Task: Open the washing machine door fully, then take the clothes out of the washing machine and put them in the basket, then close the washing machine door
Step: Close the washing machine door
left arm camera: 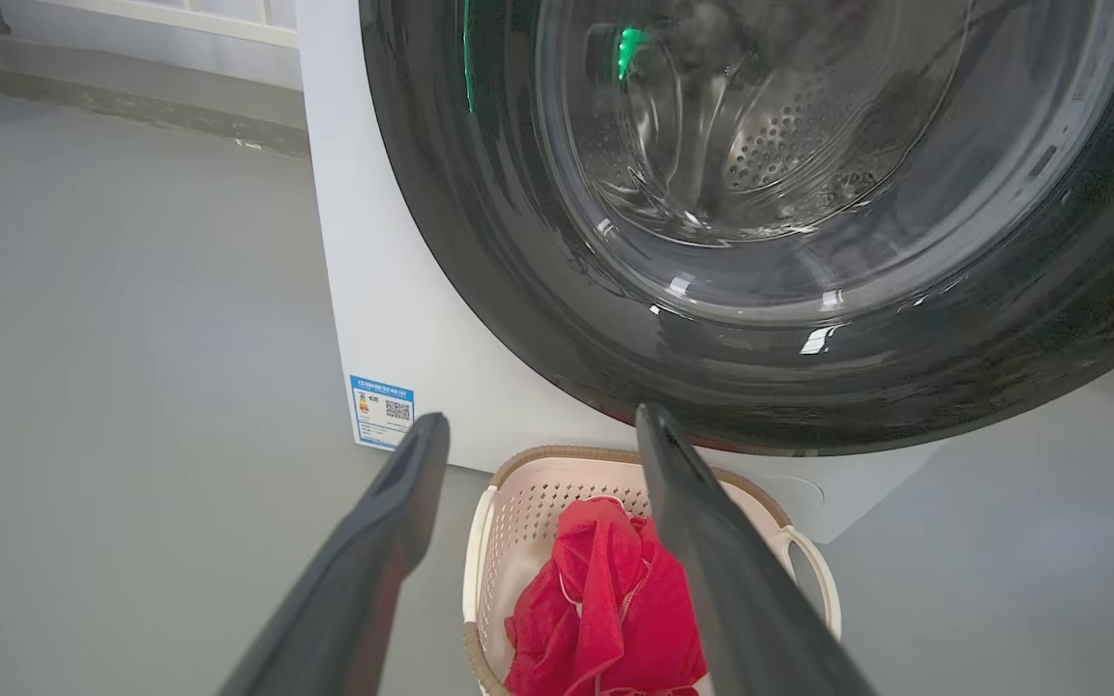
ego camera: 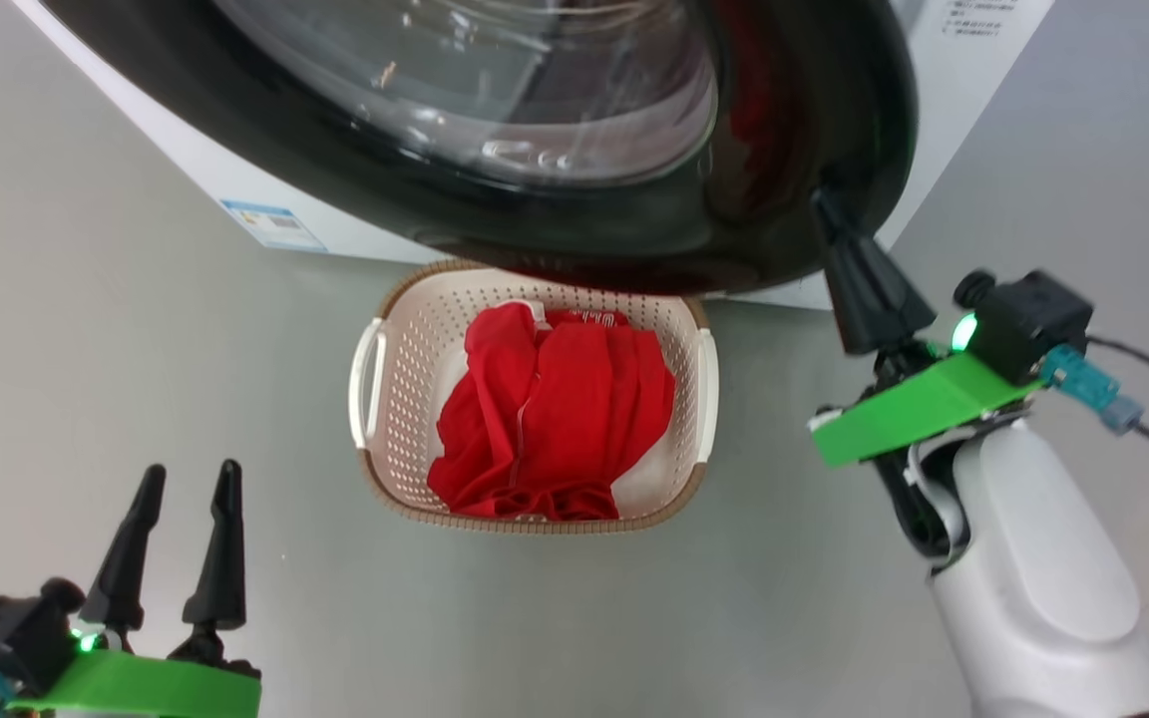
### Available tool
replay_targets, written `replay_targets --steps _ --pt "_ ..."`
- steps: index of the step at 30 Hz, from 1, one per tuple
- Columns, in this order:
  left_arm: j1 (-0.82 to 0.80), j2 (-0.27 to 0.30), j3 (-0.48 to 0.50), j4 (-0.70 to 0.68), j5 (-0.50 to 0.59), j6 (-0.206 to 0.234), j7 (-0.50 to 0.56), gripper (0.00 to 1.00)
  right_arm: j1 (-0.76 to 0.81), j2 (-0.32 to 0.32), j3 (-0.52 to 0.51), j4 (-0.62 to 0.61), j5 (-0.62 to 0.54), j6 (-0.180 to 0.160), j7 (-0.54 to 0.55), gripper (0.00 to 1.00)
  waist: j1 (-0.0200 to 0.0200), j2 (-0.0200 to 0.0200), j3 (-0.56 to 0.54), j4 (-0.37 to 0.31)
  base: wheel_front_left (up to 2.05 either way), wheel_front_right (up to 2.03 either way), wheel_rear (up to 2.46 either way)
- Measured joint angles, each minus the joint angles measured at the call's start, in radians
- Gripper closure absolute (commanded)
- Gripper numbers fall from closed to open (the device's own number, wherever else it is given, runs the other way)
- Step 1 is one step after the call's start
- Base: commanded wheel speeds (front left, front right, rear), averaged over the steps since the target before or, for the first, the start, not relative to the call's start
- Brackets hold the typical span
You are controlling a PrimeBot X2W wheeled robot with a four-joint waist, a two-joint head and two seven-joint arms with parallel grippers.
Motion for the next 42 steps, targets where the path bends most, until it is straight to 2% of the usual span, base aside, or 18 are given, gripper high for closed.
replay_targets --steps 19,26,32,33,34,35,36,37,42 --pt "-0.084 0.02 -0.039 -0.02 -0.025 0.0 0.0 0.0 -0.183 0.006 -0.102 -0.046 -0.033 0.0 0.0 1.0 0.0 0.0 0.131 0.03 0.0 0.0 0.0" --pt "-0.113 0.019 -0.035 -0.025 -0.032 0.0 0.0 0.0 -0.208 0.012 -0.104 -0.072 -0.034 0.009 0.0 1.0 0.0 0.0 0.163 0.036 0.0 0.0 0.0" --pt "-0.117 0.019 -0.034 -0.023 -0.032 0.0 0.0 0.0 -0.206 0.009 -0.091 -0.069 -0.051 0.007 0.0 1.0 0.0 0.0 0.149 0.033 0.0 0.0 0.0" --pt "-0.117 0.019 -0.034 -0.022 -0.032 0.0 0.0 0.0 -0.205 0.009 -0.085 -0.064 -0.051 0.007 0.0 0.93 0.0 0.0 0.144 0.032 0.0 0.0 0.0" --pt "-0.116 0.019 -0.034 -0.02 -0.032 0.0 0.0 0.0 -0.202 0.009 -0.079 -0.059 -0.051 0.007 0.0 0.7 0.0 0.0 0.138 0.031 0.0 0.0 0.0" --pt "-0.115 0.019 -0.034 -0.016 -0.032 0.0 0.0 0.0 -0.193 0.007 -0.069 -0.047 -0.051 0.004 0.0 0.59 0.0 0.0 0.125 0.029 0.0 0.0 0.0" --pt "-0.115 0.019 -0.033 -0.014 -0.032 0.0 0.0 0.0 -0.181 0.007 -0.066 -0.044 -0.051 0.004 0.0 0.11 0.0 0.0001 0.118 0.027 0.0 0.0 0.0" --pt "-0.113 0.019 -0.031 -0.011 -0.032 0.0 0.0 0.0 -0.166 0.008 -0.063 -0.038 -0.05 0.004 0.0 0.0 -0.0001 0.0 0.109 0.025 0.0 0.0 0.0" --pt "-0.088 0.019 -0.018 0.002 -0.022 0.0 0.0 0.0 -0.077 0.008 -0.05 -0.012 -0.025 0.004 0.0 0.0 0.0 0.0 0.064 0.015 0.0 0.0 0.0"
